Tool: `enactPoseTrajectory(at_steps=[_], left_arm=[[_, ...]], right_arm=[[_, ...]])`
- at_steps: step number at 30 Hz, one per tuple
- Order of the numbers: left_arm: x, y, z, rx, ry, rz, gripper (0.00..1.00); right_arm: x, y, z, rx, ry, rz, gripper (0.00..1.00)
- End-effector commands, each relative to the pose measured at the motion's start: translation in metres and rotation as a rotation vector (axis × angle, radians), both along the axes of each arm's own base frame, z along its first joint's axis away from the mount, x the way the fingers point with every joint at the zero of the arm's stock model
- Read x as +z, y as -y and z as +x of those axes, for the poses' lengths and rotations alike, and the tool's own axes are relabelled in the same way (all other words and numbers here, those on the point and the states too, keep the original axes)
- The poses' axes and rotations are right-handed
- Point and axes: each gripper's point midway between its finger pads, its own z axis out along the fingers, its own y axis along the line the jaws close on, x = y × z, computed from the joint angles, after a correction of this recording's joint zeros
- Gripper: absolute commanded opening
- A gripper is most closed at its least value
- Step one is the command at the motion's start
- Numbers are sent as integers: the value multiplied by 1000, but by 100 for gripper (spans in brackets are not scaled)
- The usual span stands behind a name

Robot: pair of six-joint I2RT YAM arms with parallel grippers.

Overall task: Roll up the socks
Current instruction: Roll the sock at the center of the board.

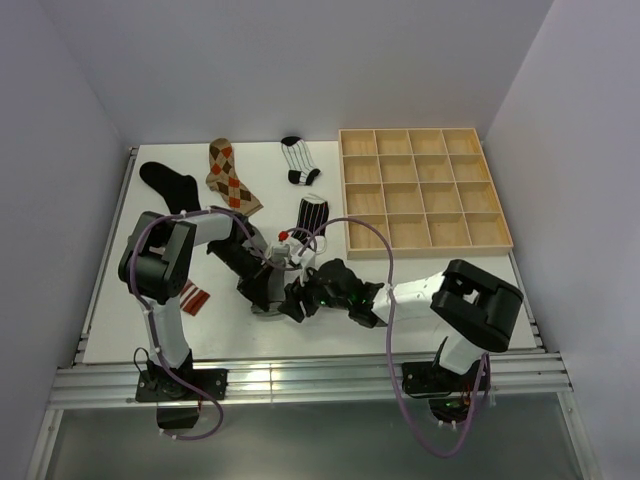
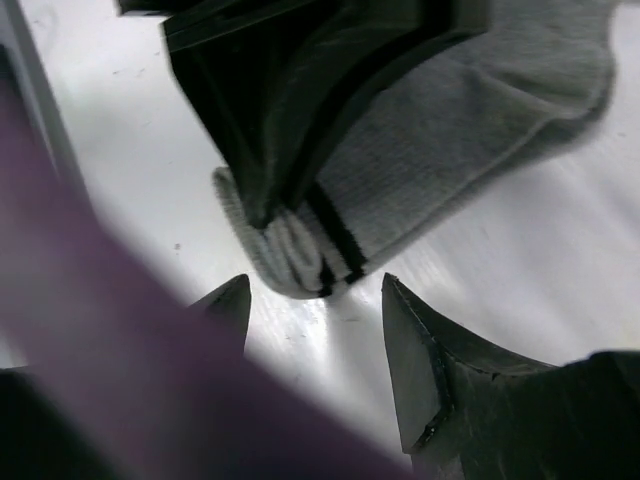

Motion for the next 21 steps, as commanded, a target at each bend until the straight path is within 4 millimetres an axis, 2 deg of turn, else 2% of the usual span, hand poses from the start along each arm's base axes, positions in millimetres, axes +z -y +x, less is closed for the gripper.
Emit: enactPoseTrajectory(at_steps=[1,2,3,4,5,6,7,10,14,15,17,21], left_arm=[[13,9,8,10,3,-71,0],[13,9,9,13,5,-72,0],[13,9,9,17,2,-70,1],[12,9,9,21,-2,-67,0],[12,9,10,23,-2,-67,0],[11,9,10,22,-1,-66,0],[11,9,11,24,-3,-63,0],[10,9,11,21,-15,-59,0],[10,10,9,15,-39,-65,0],[10,9,9,14,-49,-64,0],[11,10,8,11,-61,-70,0],[10,9,8,3,-81,-70,0]], right_arm=[[23,-18,-1,42,62,86,63],[24,-15,1,21,69,84,63],[35,-13,2,9,88,108,63],[33,-5,-2,-5,86,118,63],[48,0,-1,-24,112,150,64],[48,5,-3,-29,115,152,64],[42,11,-6,-31,110,135,63],[37,13,-9,-22,112,103,63],[20,3,-12,-1,110,57,63],[21,-2,-13,5,117,59,63],[12,-4,-11,0,127,29,63],[8,-5,-8,-6,147,12,63]])
